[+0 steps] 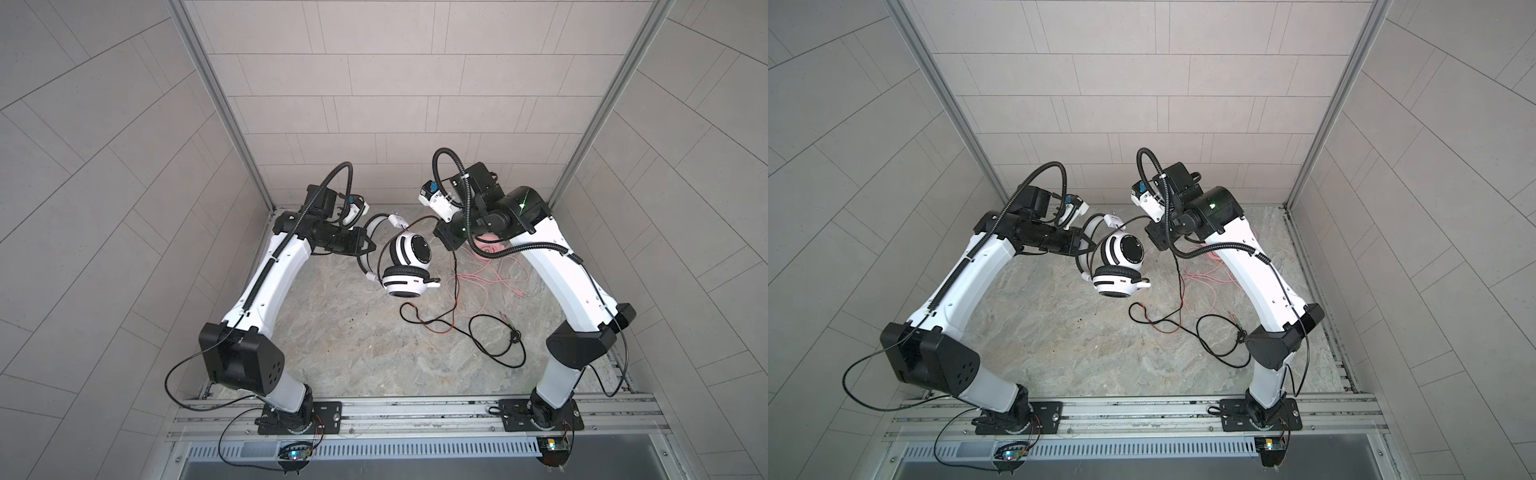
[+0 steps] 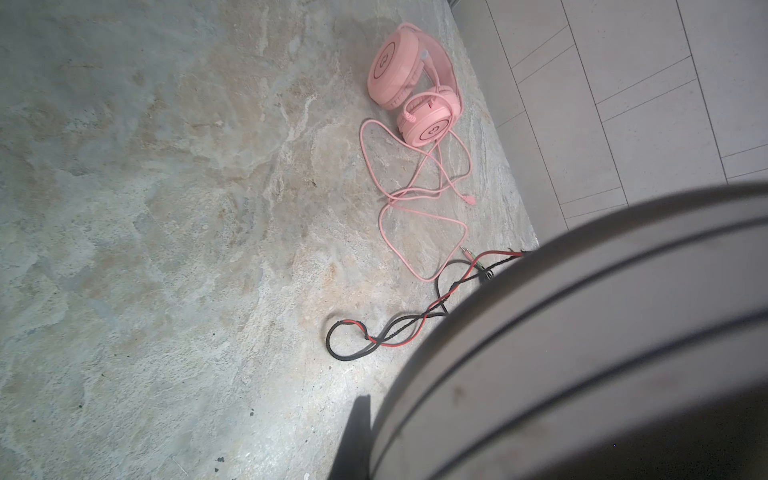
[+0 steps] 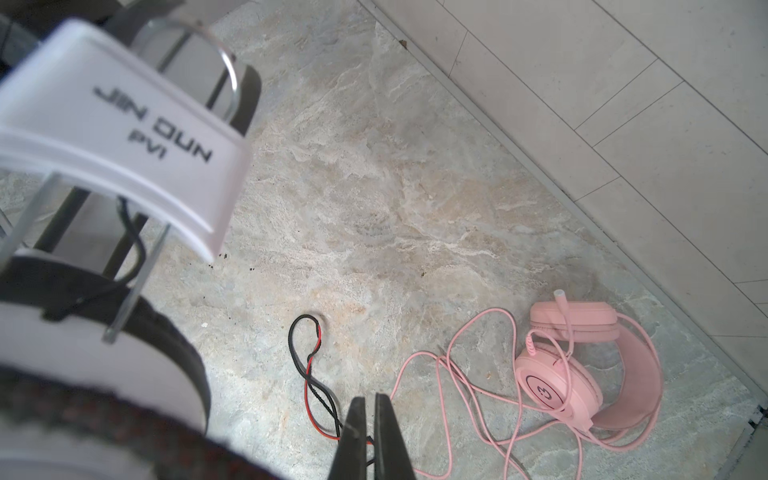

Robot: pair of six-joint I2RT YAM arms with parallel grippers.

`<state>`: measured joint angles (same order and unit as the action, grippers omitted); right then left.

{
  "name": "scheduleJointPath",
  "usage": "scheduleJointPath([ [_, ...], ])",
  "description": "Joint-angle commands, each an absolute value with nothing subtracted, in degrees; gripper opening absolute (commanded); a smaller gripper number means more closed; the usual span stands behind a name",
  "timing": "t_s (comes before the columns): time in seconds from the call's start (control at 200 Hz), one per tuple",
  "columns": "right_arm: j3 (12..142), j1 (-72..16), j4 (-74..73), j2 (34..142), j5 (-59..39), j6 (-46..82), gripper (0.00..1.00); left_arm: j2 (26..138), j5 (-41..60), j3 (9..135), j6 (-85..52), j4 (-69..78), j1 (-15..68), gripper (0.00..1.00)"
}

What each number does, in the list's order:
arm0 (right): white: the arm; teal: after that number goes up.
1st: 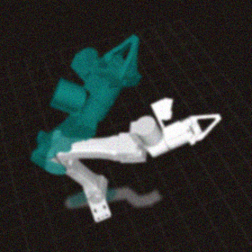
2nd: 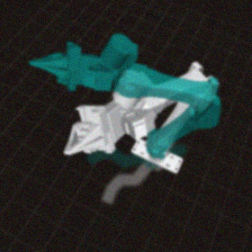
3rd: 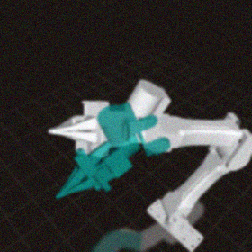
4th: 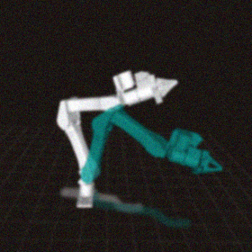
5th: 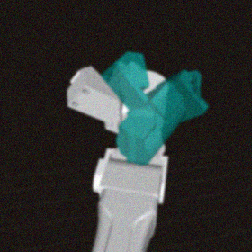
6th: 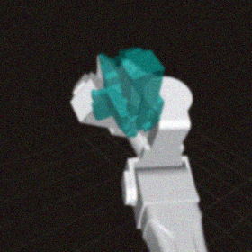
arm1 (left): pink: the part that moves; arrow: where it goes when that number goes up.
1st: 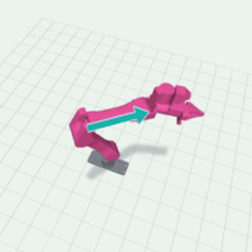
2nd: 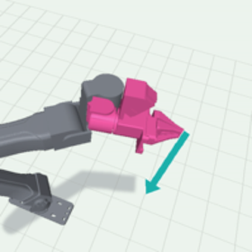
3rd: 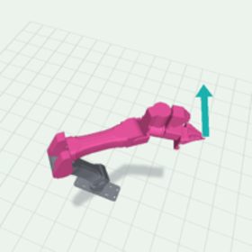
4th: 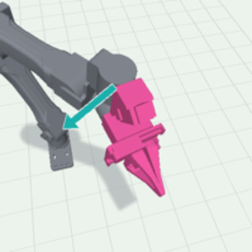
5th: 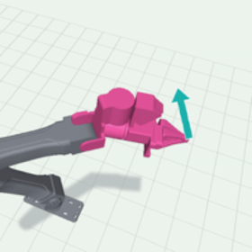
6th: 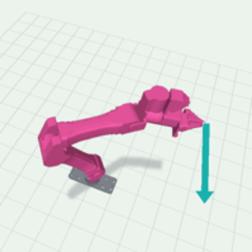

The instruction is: Wrap the headphones

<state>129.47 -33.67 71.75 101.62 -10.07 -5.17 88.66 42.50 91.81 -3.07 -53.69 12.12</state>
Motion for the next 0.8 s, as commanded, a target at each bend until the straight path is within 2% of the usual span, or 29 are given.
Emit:
scheduleJointPath([
  [0.0, 128.52, -32.9, 69.29, 102.71, -11.09, -3.84, 0.0, 87.57, 47.18, 94.65, -2.29, -54.36, 12.82, 0.0],
  [0.205, 122.21, -31.24, 63.68, 103.2, -12.38, -0.83, 0.0, 86.69, 48.84, 93.75, -2.03, -53.59, 13.71, 0.0],
  [0.555, 105.2, -24.95, 51.78, 97.96, -17.08, 5.04, 0.0, 83.0, 52.44, 90.76, -8.47, -42.75, 13.42, 0.0],
  [0.796, 98.79, -23.98, 43.36, 95.43, -25.96, 8.01, 0.0, 82.44, 54.09, 89.38, -12.91, -37.94, 13.46, 0.0],
])
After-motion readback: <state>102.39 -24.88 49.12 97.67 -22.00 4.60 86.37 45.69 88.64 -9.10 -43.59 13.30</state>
